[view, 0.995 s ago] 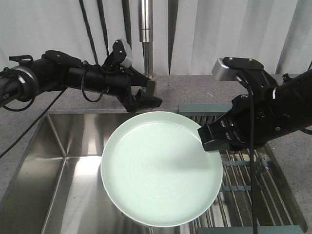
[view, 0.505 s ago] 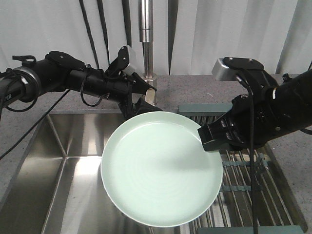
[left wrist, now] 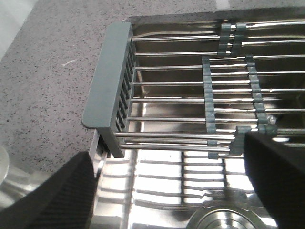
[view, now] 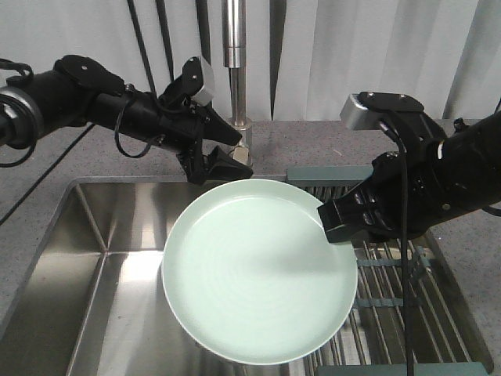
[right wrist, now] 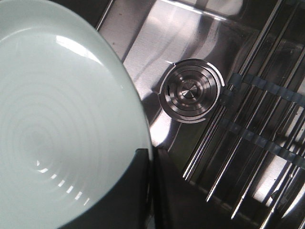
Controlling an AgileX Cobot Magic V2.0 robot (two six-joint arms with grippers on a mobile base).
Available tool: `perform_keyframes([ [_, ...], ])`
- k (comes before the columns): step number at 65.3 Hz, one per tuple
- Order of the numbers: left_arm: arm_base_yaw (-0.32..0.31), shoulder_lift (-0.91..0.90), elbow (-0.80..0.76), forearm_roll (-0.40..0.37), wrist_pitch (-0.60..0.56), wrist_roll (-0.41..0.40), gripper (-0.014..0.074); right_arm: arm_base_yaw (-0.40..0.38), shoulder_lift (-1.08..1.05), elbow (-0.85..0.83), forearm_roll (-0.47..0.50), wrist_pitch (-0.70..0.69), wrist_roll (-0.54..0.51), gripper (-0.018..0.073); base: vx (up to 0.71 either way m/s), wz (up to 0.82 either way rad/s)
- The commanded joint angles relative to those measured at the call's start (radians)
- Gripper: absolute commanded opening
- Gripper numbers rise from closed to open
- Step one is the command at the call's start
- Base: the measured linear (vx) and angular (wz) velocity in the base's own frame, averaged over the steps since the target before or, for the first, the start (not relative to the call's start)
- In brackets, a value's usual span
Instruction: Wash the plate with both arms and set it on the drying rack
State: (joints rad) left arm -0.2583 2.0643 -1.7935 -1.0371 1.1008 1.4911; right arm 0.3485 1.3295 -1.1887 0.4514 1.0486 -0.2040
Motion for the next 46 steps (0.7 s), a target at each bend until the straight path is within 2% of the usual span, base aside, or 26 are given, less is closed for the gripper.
perform_keyframes([
  [1, -0.007, -0.122, -0.03, -0.004, -0.016, -0.103, 0.0589, -0.002, -0.028, -0.023, 0.028, -0.033, -0.007, -0.0004, 0.0, 0.0],
  [12, -0.007, -0.215, -0.03, 0.12, -0.052, -0.311, 0.0573, -0.002, -0.028, -0.023, 0.028, -0.033, -0.007, -0.0004, 0.0, 0.0],
  [19, -0.007, -0.267, -0.03, 0.227, -0.06, -0.464, 0.0554, -0.002, -0.028, -0.023, 0.028, -0.033, -0.007, -0.0004, 0.0, 0.0],
  [28, -0.007, -0.323, -0.03, 0.379, -0.069, -0.757, 0.0517, -0.002, -0.028, -0.023, 0.028, -0.033, -0.007, -0.0004, 0.0, 0.0],
  [34, -0.007, -0.35, -0.029, 0.47, -0.067, -0.899, 0.0486, -0.002, -0.028, -0.023, 0.028, -0.033, -0.007, -0.0004, 0.0, 0.0],
  [37, -0.007, -0.362, -0.029, 0.54, -0.057, -0.985, 0.047, -0.002, -0.028, -0.023, 0.028, -0.033, -0.007, -0.0004, 0.0, 0.0],
  [46, -0.007, -0.409, -0.001, 0.665, -0.049, -1.122, 0.0442, -0.002, -0.028, -0.023, 0.028, -0.032, -0.007, -0.0004, 0.0, 0.0],
])
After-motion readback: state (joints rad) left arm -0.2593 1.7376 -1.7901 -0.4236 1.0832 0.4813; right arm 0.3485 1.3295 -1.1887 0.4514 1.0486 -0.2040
